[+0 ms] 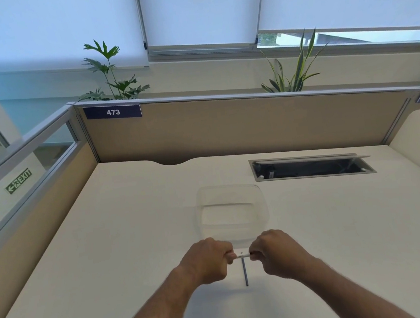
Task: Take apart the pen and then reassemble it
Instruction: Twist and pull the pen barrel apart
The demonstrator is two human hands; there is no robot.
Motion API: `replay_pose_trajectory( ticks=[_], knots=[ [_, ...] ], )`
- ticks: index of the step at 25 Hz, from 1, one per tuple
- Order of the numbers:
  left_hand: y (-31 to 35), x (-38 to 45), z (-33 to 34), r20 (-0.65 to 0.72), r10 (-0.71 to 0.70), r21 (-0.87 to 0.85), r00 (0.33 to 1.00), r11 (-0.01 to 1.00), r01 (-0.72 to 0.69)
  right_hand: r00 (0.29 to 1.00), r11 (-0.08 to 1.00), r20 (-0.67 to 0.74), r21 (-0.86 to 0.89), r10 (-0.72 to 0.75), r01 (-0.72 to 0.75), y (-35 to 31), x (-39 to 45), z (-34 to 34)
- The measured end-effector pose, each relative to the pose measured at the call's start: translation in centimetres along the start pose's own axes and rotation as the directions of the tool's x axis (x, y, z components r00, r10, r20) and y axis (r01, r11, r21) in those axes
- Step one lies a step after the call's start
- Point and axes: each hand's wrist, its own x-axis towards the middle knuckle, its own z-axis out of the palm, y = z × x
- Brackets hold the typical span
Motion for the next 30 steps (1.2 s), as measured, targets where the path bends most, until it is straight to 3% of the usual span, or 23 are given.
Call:
replay_pose_trajectory(
  ticks=[7,10,13,16,20,23,27,30],
  knots=[
    [0.3,-0.6,0.5,-0.125,0.2,0.201,0.972,0.964,-0.173,0.962,0.956,0.255,0.246,0.098,-0.162,0.3,0.8,-1.1],
    [0.3,-0.6,0.7,-0.143,0.238,0.239,0.961,0.95,-0.2,0.979,0.958,0.179,0.251,0.097,-0.141,-0.1,0.6,-1.2],
    [0.4,-0.5,0.5,-0.139,0.183,0.237,0.973,0.96,-0.147,0.995,0.988,0.042,0.124,0.086,-0.091,-0.6,0.3,-0.8],
    [0.3,-0.3,0.4,-0.113,0.143,0.219,0.983,0.969,-0.116,0.998,0.998,-0.006,-0.017,0.063,-0.063,-1.0,0.1,-0.4],
    [0.4,-0.4,0.4,-0.096,0.13,0.19,0.987,0.976,-0.11,0.985,0.99,-0.093,-0.009,0.142,-0.143,-1.3,0.0,-0.5],
    [0.4,-0.3,0.4,-0.095,0.132,0.185,0.987,0.976,-0.113,0.974,0.971,-0.045,0.099,0.223,-0.218,-1.5,0.1,-1.0],
    [0.4,-0.4,0.5,-0.092,0.138,0.217,0.986,0.969,-0.116,0.985,0.982,0.114,0.121,0.13,-0.143,-1.4,0.1,-1.5],
    [0.4,-0.4,0.8,-0.084,0.149,0.213,0.985,0.969,-0.128,0.988,0.991,0.115,0.07,0.102,-0.111,-1.4,0.1,-1.4]
  ],
)
